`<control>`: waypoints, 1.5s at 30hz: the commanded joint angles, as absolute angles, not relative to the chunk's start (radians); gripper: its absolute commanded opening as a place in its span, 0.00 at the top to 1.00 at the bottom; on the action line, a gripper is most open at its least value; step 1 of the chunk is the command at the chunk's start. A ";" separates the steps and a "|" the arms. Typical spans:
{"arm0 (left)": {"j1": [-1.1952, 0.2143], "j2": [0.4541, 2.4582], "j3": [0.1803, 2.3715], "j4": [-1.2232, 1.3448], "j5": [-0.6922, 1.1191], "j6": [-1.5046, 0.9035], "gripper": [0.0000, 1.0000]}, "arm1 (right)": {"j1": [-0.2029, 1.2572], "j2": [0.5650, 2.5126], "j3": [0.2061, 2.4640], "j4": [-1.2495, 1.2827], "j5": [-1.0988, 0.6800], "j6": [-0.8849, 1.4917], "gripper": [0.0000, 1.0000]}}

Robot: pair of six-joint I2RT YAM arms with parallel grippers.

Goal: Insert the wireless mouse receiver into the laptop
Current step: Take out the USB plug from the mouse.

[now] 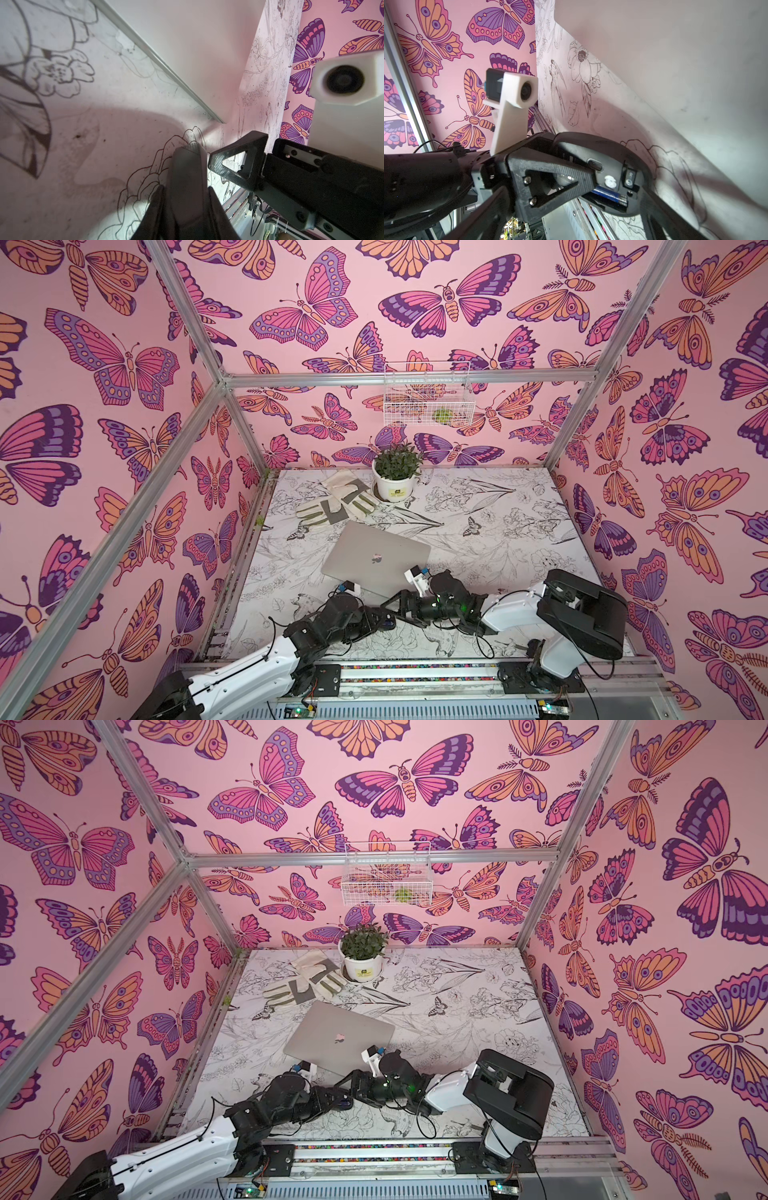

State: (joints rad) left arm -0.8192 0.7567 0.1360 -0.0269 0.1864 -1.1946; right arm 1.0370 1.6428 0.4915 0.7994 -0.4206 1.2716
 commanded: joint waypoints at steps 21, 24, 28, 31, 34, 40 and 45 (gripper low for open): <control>-0.824 0.772 0.112 -0.127 0.170 -1.185 1.00 | 1.051 1.715 0.514 0.895 -0.432 1.298 0.04; -0.824 0.772 0.111 -0.128 0.170 -1.185 1.00 | 1.050 1.726 0.510 0.908 -0.431 1.302 0.04; -0.824 0.776 0.112 -0.126 0.170 -1.185 1.00 | 1.050 1.728 0.508 0.916 -0.432 1.304 0.04; -0.824 0.780 0.114 -0.126 0.170 -1.185 1.00 | 1.051 1.736 0.513 0.930 -0.444 1.304 0.04; -0.824 0.785 0.115 -0.127 0.170 -1.182 1.00 | 1.050 1.756 0.512 0.998 -0.465 1.318 0.04; -0.824 0.801 0.114 -0.115 0.173 -1.183 1.00 | 1.051 1.826 0.487 1.282 -0.504 1.401 0.04; -0.824 0.819 0.117 -0.109 0.179 -1.178 1.00 | 1.060 1.821 0.480 1.349 -0.506 1.403 0.04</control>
State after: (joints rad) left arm -0.8162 0.7757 0.1459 -0.0235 0.1444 -1.1942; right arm 1.0248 1.8214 0.4545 1.1706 -0.4168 1.3651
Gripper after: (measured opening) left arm 0.265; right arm 0.963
